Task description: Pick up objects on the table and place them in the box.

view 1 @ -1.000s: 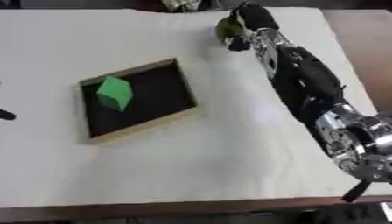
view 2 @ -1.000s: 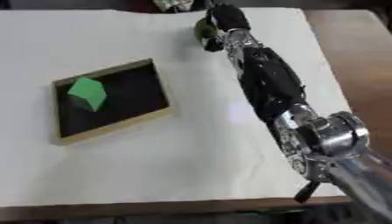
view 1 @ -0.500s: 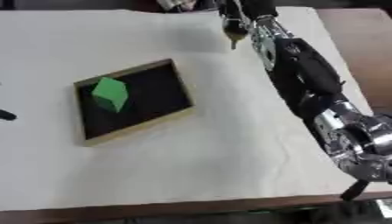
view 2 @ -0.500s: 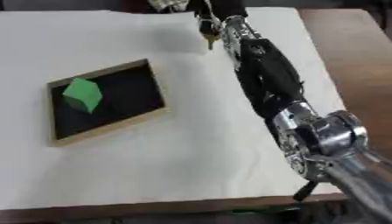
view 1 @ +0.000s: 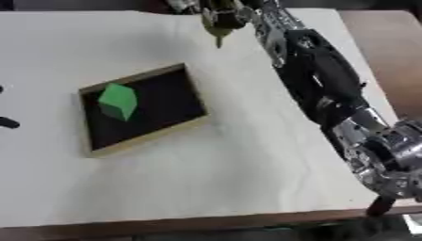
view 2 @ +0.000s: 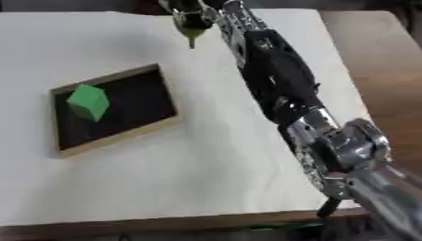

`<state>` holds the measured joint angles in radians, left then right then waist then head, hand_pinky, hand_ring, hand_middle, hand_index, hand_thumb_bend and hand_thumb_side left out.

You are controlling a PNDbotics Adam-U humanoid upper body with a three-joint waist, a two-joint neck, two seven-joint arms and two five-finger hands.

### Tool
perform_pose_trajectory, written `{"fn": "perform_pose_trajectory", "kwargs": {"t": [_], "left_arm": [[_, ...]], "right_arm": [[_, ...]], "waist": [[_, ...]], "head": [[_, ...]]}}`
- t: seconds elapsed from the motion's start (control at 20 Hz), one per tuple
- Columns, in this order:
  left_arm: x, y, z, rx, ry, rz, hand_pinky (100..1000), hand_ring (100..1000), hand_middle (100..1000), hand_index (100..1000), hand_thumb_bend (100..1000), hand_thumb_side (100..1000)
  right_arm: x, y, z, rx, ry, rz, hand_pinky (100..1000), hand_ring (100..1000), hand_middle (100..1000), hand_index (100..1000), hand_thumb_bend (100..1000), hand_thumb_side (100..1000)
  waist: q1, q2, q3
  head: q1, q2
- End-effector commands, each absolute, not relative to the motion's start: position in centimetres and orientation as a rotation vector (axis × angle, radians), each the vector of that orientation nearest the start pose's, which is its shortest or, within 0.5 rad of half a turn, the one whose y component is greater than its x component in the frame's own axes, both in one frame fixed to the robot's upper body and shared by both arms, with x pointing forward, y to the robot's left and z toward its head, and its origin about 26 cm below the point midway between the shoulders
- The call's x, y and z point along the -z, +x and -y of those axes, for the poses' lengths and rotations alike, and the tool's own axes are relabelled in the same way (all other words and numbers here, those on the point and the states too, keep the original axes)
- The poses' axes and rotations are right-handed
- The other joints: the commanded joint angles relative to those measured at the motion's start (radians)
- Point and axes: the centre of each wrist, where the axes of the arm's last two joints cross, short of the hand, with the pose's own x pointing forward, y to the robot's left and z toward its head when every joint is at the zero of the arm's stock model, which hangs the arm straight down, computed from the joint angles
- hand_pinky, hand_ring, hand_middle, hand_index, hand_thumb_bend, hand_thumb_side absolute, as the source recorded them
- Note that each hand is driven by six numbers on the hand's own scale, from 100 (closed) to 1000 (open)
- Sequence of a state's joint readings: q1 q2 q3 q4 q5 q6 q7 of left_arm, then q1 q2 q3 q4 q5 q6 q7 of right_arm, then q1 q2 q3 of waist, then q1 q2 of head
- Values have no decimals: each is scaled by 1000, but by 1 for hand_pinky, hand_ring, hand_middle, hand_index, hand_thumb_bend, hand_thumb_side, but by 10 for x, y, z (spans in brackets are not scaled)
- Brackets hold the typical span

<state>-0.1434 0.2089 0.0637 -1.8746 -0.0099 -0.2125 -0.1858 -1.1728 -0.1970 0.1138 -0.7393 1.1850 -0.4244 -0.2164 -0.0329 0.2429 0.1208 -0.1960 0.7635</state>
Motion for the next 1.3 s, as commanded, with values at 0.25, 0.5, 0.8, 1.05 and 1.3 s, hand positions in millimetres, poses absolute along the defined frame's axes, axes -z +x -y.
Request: {"fn": "perform_pose_trajectory", "kwargs": {"t": [0.25, 0.5, 0.8, 1.05, 1.3], "left_arm": [[-130, 296, -283, 429, 87, 2215, 555, 980, 732, 842, 439, 869], [-130, 296, -284, 426, 90, 2213, 555, 980, 732, 842, 442, 869], [-130, 296, -285, 422, 98, 2211, 555, 981, 732, 843, 442, 886], [-129, 295, -286, 418, 105, 2205, 555, 981, 732, 845, 433, 914], [-127, 294, -288, 408, 114, 2195, 555, 982, 733, 846, 435, 943]], "right_arm": [[-228, 492, 117, 1879, 1002, -2642, 739, 647, 255, 411, 100, 206], [-205, 481, 91, 2002, 792, -2592, 745, 652, 258, 417, 100, 208], [-192, 475, 82, 2144, 691, -2445, 817, 767, 534, 725, 100, 238], [-206, 479, 97, 2298, 666, -2287, 898, 892, 835, 933, 100, 270], [-240, 481, 120, 2326, 664, -2267, 905, 907, 855, 923, 100, 252]], "waist": [[0, -24, -2], [-3, -26, -5], [-5, -27, -10], [-8, -30, -22], [-10, -34, -38]], "head": [[-3, -8], [-2, -6], [1, -4], [8, -2], [18, 3]]}}
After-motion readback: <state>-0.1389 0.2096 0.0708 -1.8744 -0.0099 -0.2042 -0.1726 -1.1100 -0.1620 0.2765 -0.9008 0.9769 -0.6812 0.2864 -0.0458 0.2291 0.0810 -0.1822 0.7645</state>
